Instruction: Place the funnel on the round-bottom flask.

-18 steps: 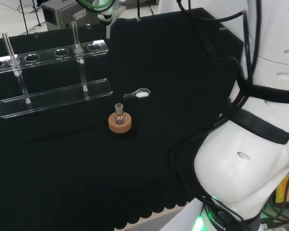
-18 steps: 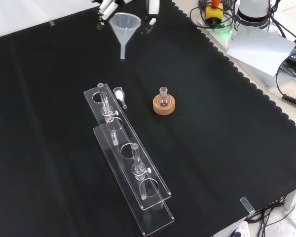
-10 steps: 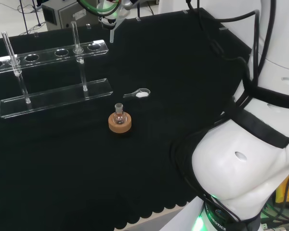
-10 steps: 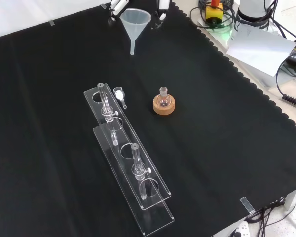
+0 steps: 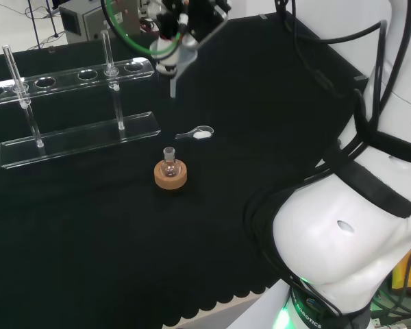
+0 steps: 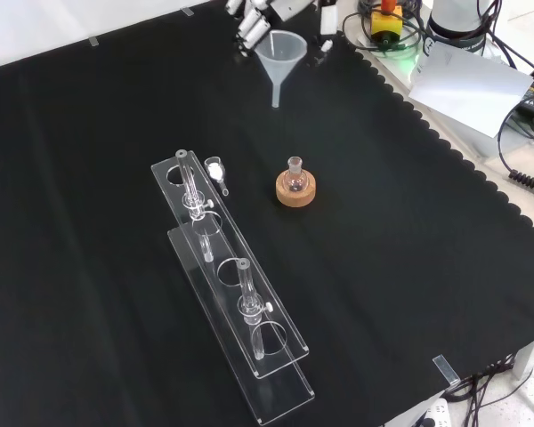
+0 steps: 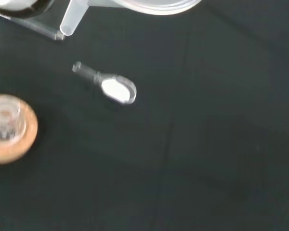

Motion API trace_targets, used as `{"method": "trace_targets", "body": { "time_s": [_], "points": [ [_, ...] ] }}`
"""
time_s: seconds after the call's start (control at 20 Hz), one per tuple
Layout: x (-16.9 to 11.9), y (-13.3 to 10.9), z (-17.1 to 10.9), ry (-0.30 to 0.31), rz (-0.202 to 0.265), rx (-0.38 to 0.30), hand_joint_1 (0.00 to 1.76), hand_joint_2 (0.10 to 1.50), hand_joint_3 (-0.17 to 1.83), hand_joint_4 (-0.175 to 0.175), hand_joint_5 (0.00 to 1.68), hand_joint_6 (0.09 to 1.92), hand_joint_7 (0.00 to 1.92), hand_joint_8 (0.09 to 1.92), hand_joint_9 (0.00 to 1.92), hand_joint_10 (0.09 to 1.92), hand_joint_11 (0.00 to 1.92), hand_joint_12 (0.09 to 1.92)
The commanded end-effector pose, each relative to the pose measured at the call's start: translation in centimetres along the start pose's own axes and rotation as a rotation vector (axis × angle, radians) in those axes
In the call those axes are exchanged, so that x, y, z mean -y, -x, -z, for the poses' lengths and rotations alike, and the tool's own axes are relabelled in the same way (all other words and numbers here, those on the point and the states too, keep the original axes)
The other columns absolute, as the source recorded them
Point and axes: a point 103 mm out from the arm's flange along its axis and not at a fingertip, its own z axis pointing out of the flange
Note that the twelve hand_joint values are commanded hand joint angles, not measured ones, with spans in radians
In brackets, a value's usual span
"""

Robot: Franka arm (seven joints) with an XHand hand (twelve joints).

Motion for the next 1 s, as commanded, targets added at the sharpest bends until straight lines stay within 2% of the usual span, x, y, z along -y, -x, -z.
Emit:
{"method": "trace_targets", "body": {
  "time_s": [0.05,0.55,1.0],
  "points": [
    [0.7,-2.1,-2.4,-0.028,0.002,0.011,0.81,0.65,0.72,-0.013,0.67,0.85,0.86,0.68,1.16,0.37,0.66,1.25],
    [-0.1,-5.9,-3.8,-0.056,0.043,0.045,0.8,0.65,0.73,-0.013,0.67,0.86,0.85,0.68,1.16,0.38,0.65,1.25],
    [-1.9,-7.5,-4.8,-0.085,0.064,0.051,0.8,0.66,0.73,-0.013,0.67,0.86,0.85,0.68,1.16,0.38,0.65,1.25]
  ]
}}
